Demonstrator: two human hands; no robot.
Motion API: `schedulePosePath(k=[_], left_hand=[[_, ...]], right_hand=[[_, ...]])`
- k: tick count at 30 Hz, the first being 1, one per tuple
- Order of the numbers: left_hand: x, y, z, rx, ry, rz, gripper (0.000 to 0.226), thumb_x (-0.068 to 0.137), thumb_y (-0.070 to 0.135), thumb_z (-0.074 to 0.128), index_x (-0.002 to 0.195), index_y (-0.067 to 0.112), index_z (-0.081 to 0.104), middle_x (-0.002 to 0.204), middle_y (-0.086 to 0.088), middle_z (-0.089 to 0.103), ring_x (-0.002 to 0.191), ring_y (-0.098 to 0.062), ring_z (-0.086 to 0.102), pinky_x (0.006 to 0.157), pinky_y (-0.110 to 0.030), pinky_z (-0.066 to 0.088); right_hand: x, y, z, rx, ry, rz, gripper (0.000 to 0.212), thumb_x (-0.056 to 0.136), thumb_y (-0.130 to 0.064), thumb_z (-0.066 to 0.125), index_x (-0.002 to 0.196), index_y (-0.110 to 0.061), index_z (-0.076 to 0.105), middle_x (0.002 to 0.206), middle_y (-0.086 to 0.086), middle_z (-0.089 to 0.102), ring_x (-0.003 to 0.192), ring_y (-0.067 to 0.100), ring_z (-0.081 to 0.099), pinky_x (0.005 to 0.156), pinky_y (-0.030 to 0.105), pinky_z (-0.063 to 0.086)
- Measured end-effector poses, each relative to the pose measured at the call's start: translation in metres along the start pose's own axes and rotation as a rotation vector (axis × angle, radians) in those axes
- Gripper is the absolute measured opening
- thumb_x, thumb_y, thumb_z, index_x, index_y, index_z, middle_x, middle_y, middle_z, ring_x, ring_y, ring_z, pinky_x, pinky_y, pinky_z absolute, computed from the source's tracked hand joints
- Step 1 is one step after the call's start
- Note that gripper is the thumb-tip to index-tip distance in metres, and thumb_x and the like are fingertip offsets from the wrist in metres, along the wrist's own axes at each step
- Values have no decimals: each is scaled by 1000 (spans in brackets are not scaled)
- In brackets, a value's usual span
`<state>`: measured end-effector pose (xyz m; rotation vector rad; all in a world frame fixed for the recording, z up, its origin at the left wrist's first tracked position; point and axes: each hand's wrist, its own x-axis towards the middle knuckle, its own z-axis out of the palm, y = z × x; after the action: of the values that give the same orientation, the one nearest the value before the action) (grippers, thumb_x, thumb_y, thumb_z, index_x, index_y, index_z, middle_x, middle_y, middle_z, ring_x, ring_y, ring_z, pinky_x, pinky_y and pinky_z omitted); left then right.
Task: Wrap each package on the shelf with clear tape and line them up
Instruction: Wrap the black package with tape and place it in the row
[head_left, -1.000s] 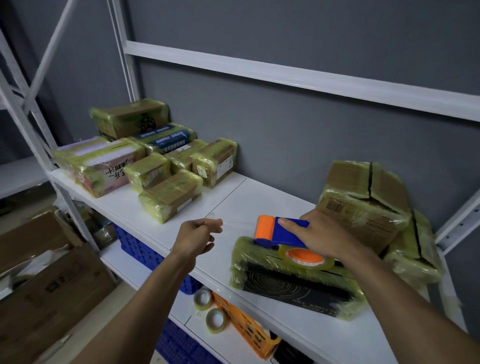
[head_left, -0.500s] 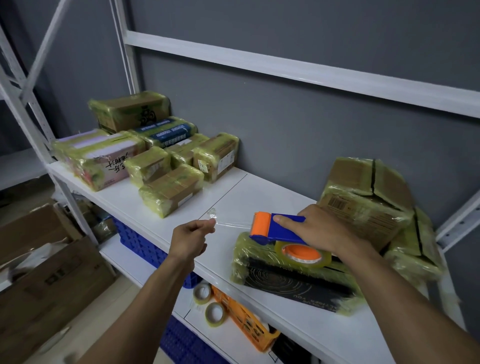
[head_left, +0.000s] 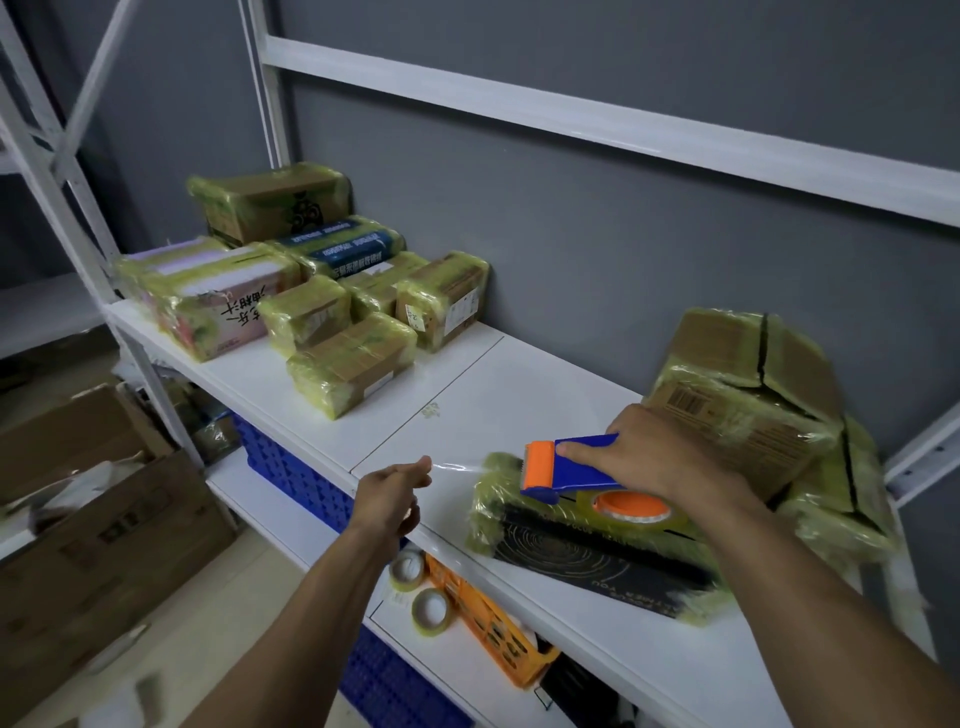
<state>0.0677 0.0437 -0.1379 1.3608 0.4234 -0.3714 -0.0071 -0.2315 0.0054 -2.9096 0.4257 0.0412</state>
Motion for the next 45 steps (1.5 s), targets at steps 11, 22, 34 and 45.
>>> schedulePosePath(k=[11,22,34,45], left_hand=[[16,-23,13,142,-52,-57,28,82,26,86,95,6,71,49,-1,33,45,-16,23,45,-22,23],[12,-27,28,334,-65,-125,33,75,29,91,75,3,71,51,1,39,39,-13,25,41,-23,24],[-10,-19,40,154,-161,123,28,92,45,71,104,20,76,97,7,79,88,-12,75,76,-25,55],[-19,-1,53,524,-110,344,25,98,28,66,117,14,75,106,-6,76,100,-23,70,87,-34,53]], right_hand=[[13,-1,18,-87,-51,57,80,60,-99,49,66,-19,49,65,2,55,57,20,56,49,29,33],[7,6,26,-6,45,-15,63,76,-88,56,80,-25,51,75,-3,61,69,13,59,54,31,45],[9,6,33,232,183,-118,39,77,-59,82,77,-31,54,92,-15,53,81,10,56,61,33,52],[4,11,30,316,98,-221,49,79,-81,56,96,-40,76,91,-25,65,87,-2,61,69,23,51]])
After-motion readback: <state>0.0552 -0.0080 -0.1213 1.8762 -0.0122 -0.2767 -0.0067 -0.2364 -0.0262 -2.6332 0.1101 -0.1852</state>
